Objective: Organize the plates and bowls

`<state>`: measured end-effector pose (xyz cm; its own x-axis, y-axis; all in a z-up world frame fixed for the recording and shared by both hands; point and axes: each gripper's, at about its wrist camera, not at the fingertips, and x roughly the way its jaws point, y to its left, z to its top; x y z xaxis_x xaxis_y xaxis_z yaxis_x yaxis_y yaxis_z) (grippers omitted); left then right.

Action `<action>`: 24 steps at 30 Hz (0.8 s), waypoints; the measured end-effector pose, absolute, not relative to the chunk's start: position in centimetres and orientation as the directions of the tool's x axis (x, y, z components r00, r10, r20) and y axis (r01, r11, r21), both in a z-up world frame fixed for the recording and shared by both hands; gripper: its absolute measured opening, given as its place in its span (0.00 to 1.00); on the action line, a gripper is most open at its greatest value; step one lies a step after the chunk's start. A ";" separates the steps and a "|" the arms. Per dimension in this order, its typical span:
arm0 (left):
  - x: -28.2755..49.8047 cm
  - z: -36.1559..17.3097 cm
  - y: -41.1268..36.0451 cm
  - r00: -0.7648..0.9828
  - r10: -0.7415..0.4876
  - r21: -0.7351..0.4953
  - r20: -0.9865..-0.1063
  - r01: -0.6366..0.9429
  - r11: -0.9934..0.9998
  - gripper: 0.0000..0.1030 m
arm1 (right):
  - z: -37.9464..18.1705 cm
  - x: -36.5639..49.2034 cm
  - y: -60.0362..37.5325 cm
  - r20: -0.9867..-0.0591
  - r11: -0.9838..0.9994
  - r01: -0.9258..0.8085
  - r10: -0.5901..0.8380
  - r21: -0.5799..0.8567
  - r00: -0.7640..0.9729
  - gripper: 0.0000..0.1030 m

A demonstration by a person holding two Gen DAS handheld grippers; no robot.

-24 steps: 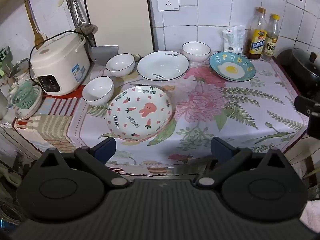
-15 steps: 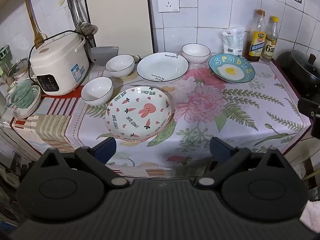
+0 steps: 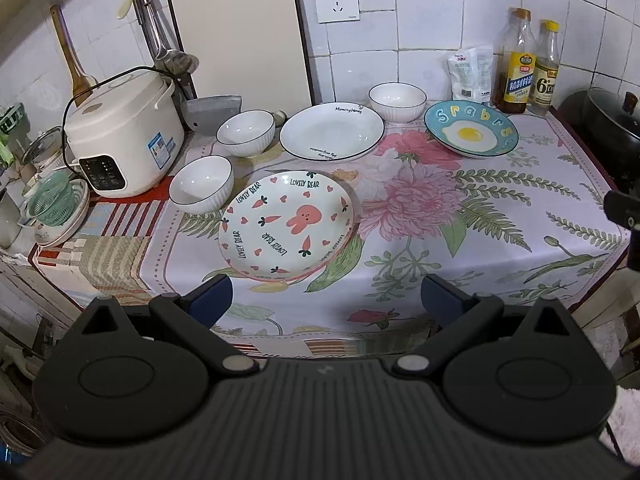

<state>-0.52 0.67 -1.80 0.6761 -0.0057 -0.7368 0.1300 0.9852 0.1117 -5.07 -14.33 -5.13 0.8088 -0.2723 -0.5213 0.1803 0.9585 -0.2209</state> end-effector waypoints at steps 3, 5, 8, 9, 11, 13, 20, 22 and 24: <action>-0.5 -1.7 0.6 0.674 -0.003 0.110 -0.738 0.125 0.986 0.99 | -5.3 -4.9 -14.1 -0.534 0.963 0.162 -0.256 -0.216 0.806 0.96; -0.4 -1.7 0.8 0.674 -0.002 0.108 -0.738 0.121 0.987 0.99 | -5.5 -4.8 -13.8 -0.543 0.965 0.150 -0.245 -0.214 0.803 0.96; -0.3 -1.6 1.2 0.677 0.000 0.104 -0.736 0.113 0.988 1.00 | -5.7 -4.7 -13.5 -0.560 0.971 0.133 -0.225 -0.200 0.797 0.96; -0.4 -1.7 1.4 0.677 0.001 0.102 -0.736 0.110 0.989 1.00 | -5.9 -4.7 -13.5 -0.565 0.972 0.128 -0.219 -0.197 0.796 0.96; -0.3 -1.7 1.6 0.679 -0.001 0.099 -0.734 0.108 0.989 0.99 | -6.0 -4.5 -13.3 -0.574 0.974 0.120 -0.211 -0.192 0.791 0.96; -0.7 -1.7 1.8 0.694 -0.003 0.100 -0.720 0.108 0.989 1.00 | -6.1 -4.4 -13.3 -0.583 0.976 0.115 -0.202 -0.183 0.787 0.96; -1.2 -1.4 2.1 0.716 -0.017 0.090 -0.698 0.111 0.990 1.00 | -6.2 -4.2 -13.0 -0.600 0.982 0.099 -0.177 -0.162 0.780 0.96; -1.2 -1.4 2.2 0.716 -0.017 0.084 -0.698 0.106 0.991 1.00 | -6.3 -4.2 -12.9 -0.605 0.983 0.092 -0.169 -0.157 0.778 0.96; -1.2 -1.5 2.3 0.716 -0.018 0.081 -0.698 0.103 0.991 1.00 | -6.4 -4.2 -12.8 -0.609 0.984 0.086 -0.163 -0.153 0.776 0.96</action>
